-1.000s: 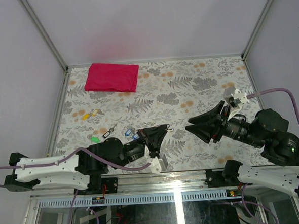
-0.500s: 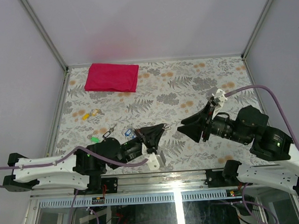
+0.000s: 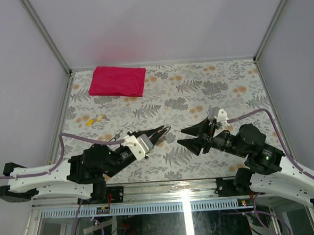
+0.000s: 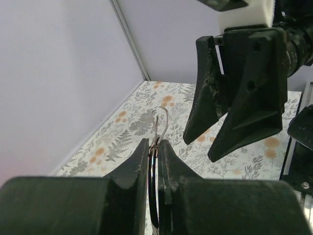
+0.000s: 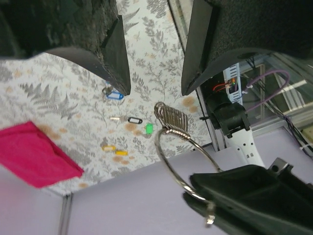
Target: Put the keys on the keyring
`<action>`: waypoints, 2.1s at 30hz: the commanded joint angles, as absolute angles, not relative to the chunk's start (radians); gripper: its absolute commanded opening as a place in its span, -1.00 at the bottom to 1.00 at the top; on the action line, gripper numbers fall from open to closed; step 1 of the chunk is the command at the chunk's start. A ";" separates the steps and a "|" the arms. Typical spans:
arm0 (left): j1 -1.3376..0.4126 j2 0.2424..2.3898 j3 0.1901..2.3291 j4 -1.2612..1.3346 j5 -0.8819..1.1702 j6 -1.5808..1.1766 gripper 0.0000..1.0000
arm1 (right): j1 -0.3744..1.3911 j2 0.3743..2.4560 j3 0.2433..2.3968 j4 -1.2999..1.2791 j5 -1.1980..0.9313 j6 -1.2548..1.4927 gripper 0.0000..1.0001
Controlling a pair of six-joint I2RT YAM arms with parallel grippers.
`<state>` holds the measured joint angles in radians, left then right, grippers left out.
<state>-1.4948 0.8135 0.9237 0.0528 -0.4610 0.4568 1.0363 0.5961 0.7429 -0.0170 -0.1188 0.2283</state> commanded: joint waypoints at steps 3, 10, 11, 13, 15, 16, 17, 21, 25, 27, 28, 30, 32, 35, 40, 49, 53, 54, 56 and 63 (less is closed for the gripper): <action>-1.475 0.815 0.967 0.109 -0.450 0.335 -1.00 | 1.044 0.580 0.682 0.268 -0.274 0.010 0.05; -1.281 0.773 0.963 0.082 -0.243 0.244 -1.00 | 1.043 0.623 0.672 0.248 -0.296 -0.060 -0.02; -1.273 0.773 0.962 0.084 -0.232 0.240 -1.00 | 1.043 0.633 0.666 0.257 -0.305 -0.067 -0.03; -1.270 0.777 0.964 0.085 -0.219 0.240 -1.00 | 1.043 0.651 0.652 0.286 -0.319 -0.084 -0.03; -1.270 0.785 0.965 0.089 -0.219 0.238 -1.00 | 1.043 0.670 0.638 0.326 -0.322 -0.106 -0.04; -1.269 0.786 0.964 0.094 -0.220 0.237 -1.00 | 1.043 0.681 0.635 0.343 -0.315 -0.115 -0.04; -1.270 0.790 0.963 0.096 -0.222 0.235 -1.00 | 1.043 0.694 0.635 0.355 -0.305 -0.126 -0.05; -1.269 0.795 0.958 0.119 -0.234 0.225 -1.00 | 1.043 0.738 0.633 0.409 -0.250 -0.170 -0.05; -1.269 0.803 0.965 0.122 -0.232 0.222 -1.00 | 1.043 0.772 0.624 0.469 -0.211 -0.199 -0.15; -1.270 0.808 0.972 0.119 -0.225 0.221 -1.00 | 1.044 0.782 0.624 0.485 -0.206 -0.204 -0.21; -1.270 0.808 0.974 0.118 -0.223 0.222 -1.00 | 1.043 0.785 0.623 0.495 -0.207 -0.203 -0.23; -1.270 0.808 0.977 0.116 -0.223 0.223 -1.00 | 1.043 0.791 0.621 0.513 -0.212 -0.201 -0.24; -1.270 0.805 0.977 0.117 -0.222 0.223 -1.00 | 1.043 0.798 0.621 0.526 -0.217 -0.196 -0.25; -1.269 0.804 0.976 0.120 -0.223 0.223 -1.00 | 1.043 0.807 0.621 0.539 -0.219 -0.190 -0.23; -1.270 0.806 0.976 0.121 -0.220 0.223 -1.00 | 1.043 0.814 0.618 0.547 -0.221 -0.178 -0.27; -1.270 0.803 0.980 0.121 -0.209 0.218 -1.00 | 1.043 0.826 0.624 0.544 -0.211 -0.172 -0.50; -1.270 0.804 0.984 0.116 -0.207 0.218 -1.00 | 1.044 0.827 0.628 0.542 -0.202 -0.173 -0.60; -1.270 0.803 0.984 0.116 -0.207 0.218 -1.00 | 1.043 0.827 0.627 0.541 -0.199 -0.172 -0.61; -1.270 0.802 0.985 0.116 -0.207 0.218 -1.00 | 1.044 0.826 0.627 0.539 -0.194 -0.174 -0.65; -1.270 0.806 0.985 0.115 -0.206 0.216 -1.00 | 1.043 0.827 0.629 0.522 -0.168 -0.187 -0.69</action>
<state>-1.2751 0.8112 0.9497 0.0505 -0.2222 0.2337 1.0363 0.8253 0.6147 0.4652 -0.2092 -0.1764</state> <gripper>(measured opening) 0.066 0.156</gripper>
